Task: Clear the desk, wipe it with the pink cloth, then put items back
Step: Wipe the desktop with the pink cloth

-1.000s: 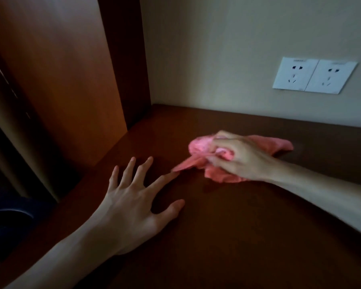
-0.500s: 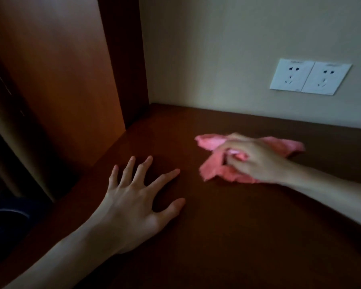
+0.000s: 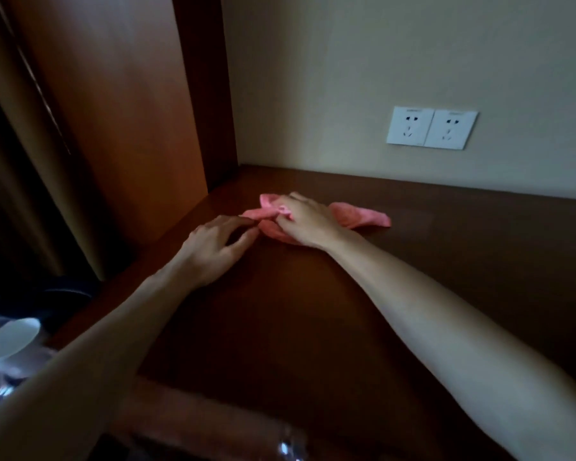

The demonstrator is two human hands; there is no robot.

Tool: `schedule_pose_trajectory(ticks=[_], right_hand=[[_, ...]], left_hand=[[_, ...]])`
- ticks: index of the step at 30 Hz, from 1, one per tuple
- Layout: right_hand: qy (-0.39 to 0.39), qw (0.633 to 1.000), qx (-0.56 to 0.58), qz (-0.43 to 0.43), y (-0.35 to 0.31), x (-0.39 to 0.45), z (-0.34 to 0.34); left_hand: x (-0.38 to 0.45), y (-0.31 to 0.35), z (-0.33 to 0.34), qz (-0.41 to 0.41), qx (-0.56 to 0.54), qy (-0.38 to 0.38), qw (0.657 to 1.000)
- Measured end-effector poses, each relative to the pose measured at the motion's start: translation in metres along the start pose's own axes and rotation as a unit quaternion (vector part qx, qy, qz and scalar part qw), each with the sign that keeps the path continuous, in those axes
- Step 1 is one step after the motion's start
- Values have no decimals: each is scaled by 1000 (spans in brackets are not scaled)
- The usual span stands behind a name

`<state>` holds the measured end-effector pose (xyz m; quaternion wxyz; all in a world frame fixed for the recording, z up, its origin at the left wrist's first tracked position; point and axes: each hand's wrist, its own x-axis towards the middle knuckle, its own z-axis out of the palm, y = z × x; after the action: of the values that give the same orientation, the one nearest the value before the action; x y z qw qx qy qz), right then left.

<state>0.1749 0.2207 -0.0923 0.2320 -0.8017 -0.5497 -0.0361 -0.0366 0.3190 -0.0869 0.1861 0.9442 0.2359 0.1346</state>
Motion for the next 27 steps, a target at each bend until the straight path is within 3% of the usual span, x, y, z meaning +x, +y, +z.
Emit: schedule_pose_trajectory(ticks=[4,8,11,14,16,20,27], right_hand=[[-11,999,5,-47,-36,-86,-17],[-19,997,1,-78,-56,-164,-32],[-16,995,28,-94,-53,-228,-56],[2,998,37,-49,-38,-286,-85],[15,999,35,15,-17,-317,-103],[23,993,40,112,22,-364,-140],[36,995,-54,69,47,-443,-179]], left_hand=[[-18,23,5,-40,-15,63,997],[-43,70,20,-41,-36,42,998],[-76,122,34,6,-79,35,996],[-112,177,57,89,-122,30,988],[-137,207,70,132,-137,-13,982],[-170,236,86,220,-2,-79,972],[-176,250,89,234,25,-10,972]])
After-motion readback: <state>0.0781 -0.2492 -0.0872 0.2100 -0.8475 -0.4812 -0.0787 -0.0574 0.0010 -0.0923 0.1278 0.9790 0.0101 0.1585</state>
